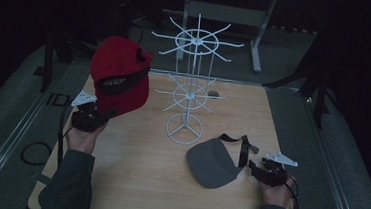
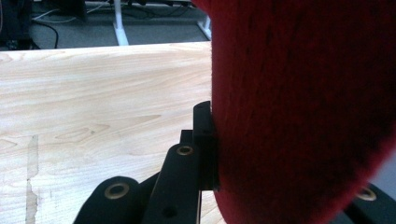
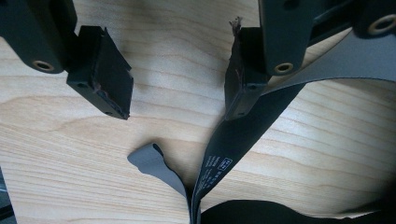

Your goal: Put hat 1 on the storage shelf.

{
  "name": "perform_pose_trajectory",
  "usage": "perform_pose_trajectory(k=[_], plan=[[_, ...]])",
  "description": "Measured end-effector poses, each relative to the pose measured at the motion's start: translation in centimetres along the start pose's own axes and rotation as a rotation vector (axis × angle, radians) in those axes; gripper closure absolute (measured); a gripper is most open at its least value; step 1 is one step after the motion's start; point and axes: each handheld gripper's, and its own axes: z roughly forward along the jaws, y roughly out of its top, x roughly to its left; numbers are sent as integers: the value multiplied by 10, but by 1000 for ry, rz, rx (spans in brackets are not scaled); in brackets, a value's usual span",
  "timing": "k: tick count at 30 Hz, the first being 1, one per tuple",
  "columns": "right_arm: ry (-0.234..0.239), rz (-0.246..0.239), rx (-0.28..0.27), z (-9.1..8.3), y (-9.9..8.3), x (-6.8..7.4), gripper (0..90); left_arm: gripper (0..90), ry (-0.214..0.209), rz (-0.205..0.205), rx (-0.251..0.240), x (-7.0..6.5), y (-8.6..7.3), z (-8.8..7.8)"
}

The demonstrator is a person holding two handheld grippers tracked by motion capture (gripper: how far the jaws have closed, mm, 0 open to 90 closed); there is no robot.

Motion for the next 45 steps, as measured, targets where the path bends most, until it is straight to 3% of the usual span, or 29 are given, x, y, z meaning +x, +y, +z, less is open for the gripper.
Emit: perform_pose_trajectory(k=[19,45], plan=[[0,0,-1,0,0,0,420,854,12,19,-37,-8,23,-10],[1,-1,-1,0,0,0,418,854,-36,30,-115,-21,55,-30]])
